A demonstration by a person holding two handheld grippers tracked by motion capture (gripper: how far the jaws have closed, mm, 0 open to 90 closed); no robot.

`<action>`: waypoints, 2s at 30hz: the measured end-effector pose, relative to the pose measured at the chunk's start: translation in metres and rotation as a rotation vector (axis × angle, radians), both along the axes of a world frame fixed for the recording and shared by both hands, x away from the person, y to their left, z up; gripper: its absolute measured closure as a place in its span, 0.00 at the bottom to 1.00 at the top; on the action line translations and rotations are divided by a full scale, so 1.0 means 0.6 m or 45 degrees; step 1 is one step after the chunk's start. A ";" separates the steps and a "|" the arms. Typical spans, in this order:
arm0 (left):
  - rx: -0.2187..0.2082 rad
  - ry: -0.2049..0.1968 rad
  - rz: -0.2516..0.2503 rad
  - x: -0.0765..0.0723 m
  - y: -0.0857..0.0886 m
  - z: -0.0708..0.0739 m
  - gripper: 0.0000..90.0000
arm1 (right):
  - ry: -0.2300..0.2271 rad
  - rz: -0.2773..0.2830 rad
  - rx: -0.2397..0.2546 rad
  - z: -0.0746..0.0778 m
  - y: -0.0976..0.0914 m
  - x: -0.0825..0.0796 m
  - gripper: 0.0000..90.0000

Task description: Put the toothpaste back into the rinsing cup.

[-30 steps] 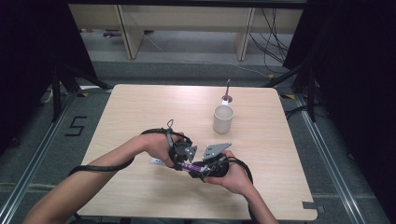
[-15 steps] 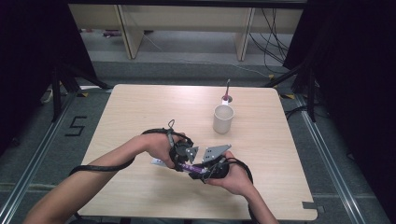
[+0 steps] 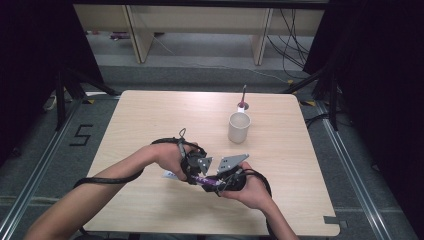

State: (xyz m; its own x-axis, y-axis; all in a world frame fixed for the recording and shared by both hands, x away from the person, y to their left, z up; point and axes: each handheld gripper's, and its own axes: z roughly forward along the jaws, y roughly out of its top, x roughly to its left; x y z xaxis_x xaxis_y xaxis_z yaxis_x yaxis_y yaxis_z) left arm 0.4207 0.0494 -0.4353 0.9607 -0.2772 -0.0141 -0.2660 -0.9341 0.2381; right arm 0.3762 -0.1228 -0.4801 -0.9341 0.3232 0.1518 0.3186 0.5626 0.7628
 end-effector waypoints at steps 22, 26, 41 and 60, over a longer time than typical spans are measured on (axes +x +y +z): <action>0.038 -0.030 0.004 0.002 -0.002 0.008 0.83 | -0.033 -0.025 -0.027 0.013 0.004 0.001 0.71; 0.043 -0.034 0.003 0.003 -0.003 0.009 0.83 | -0.059 -0.012 -0.043 0.014 0.007 0.003 0.71; 0.022 0.060 0.021 -0.003 -0.006 0.007 0.83 | -0.056 0.013 -0.070 0.016 0.019 0.006 0.70; -0.092 0.016 0.047 -0.005 -0.009 0.008 0.78 | -0.079 0.019 -0.066 0.019 0.012 0.002 0.83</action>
